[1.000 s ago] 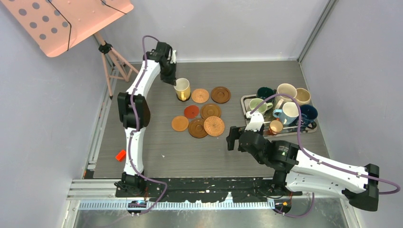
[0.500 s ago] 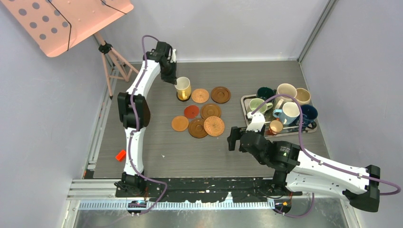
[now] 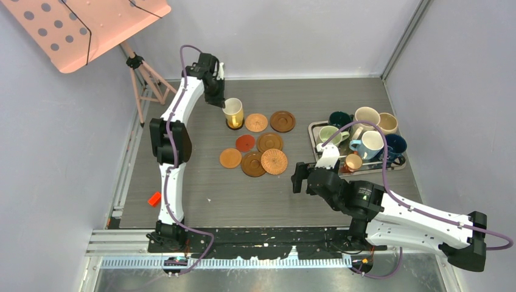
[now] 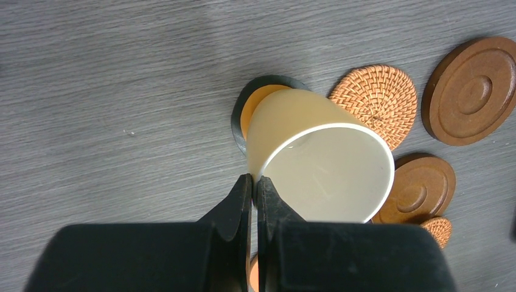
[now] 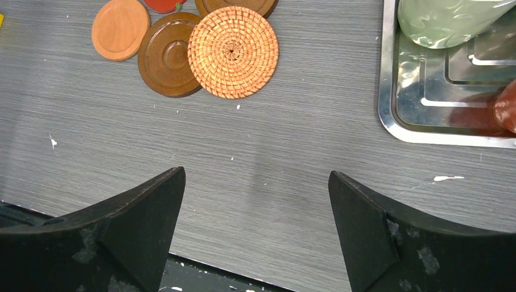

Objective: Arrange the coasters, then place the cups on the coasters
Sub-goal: Place the cup on the coaster.

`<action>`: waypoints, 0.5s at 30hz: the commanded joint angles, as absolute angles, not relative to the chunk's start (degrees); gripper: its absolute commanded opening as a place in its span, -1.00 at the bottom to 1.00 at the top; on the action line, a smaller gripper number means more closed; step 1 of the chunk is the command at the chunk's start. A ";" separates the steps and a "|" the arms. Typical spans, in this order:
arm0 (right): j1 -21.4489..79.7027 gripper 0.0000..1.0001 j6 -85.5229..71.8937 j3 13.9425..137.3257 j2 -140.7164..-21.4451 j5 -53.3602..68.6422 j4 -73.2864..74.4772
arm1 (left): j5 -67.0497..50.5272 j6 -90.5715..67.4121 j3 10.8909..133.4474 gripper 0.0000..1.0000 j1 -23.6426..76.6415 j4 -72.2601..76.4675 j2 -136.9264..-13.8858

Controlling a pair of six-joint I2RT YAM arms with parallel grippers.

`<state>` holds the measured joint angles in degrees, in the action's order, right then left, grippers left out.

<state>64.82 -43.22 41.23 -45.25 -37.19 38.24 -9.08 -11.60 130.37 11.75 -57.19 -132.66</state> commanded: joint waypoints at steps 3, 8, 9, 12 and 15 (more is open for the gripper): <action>64.51 0.90 -43.33 41.45 -45.11 -38.02 37.44 | -11.07 -12.57 131.84 -1.00 10.99 -54.55 -130.41; 64.43 0.90 -43.21 41.58 -45.41 -38.05 37.50 | -11.39 -12.48 131.73 -1.00 10.99 -54.89 -130.78; 64.43 0.91 -43.17 41.66 -45.50 -38.10 37.50 | -11.53 -12.41 131.67 -1.00 10.99 -54.88 -130.78; 64.40 0.90 -43.03 41.81 -45.88 -38.06 37.32 | -11.85 -12.24 131.66 -0.98 10.94 -55.02 -130.78; 64.36 0.91 -42.78 41.88 -46.35 -37.86 36.92 | -11.91 -11.92 131.62 -0.93 10.90 -55.40 -130.70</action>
